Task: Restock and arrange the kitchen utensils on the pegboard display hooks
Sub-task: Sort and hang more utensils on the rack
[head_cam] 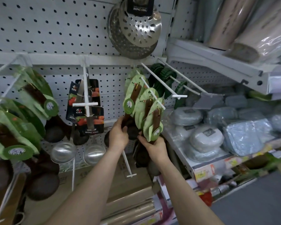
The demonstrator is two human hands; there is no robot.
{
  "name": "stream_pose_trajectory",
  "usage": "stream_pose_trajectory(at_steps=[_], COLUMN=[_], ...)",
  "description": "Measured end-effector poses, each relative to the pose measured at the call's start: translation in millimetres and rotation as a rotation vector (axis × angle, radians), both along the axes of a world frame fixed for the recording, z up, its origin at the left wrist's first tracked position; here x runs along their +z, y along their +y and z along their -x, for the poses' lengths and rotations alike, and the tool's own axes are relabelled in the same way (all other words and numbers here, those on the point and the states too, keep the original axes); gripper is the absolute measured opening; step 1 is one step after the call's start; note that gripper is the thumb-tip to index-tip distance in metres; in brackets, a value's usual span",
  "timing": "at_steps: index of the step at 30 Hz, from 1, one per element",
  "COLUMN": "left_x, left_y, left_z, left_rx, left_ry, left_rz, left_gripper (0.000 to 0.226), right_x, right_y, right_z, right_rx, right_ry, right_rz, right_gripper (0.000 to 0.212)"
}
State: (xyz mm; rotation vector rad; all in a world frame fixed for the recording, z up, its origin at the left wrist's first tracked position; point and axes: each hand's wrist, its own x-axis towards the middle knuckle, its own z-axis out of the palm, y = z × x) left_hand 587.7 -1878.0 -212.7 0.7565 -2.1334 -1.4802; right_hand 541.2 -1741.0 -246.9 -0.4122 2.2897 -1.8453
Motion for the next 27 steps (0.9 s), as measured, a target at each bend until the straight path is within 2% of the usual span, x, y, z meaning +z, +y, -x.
stream_pose_trajectory(at_steps=[4, 8, 12, 18, 24, 27], left_x=[1, 8, 9, 4, 12, 14], left_y=[3, 8, 13, 17, 28, 25], left_z=[-4, -12, -19, -20, -12, -4], left_rx=[0.015, 0.001, -0.027, 0.052, 0.113, 0.11], left_ry=[0.038, 0.061, 0.014, -0.032, -0.024, -0.02], left_rz=[-0.007, 0.001, 0.075, 0.2, 0.239, 0.195], left_gripper=[0.034, 0.031, 0.031, 0.029, 0.024, 0.022], right_x=[-1, -1, 1, 4, 9, 9], right_y=[3, 6, 11, 20, 24, 20], right_z=[0, 1, -2, -8, -12, -13], right_rx=[0.018, 0.063, 0.127, 0.225, 0.216, 0.197], right_ry=[0.047, 0.032, 0.048, 0.02, 0.009, -0.016], right_rz=[-0.021, -0.039, -0.01, -0.038, -0.056, -0.094], right_gripper=[0.027, 0.022, 0.019, 0.018, 0.025, 0.046])
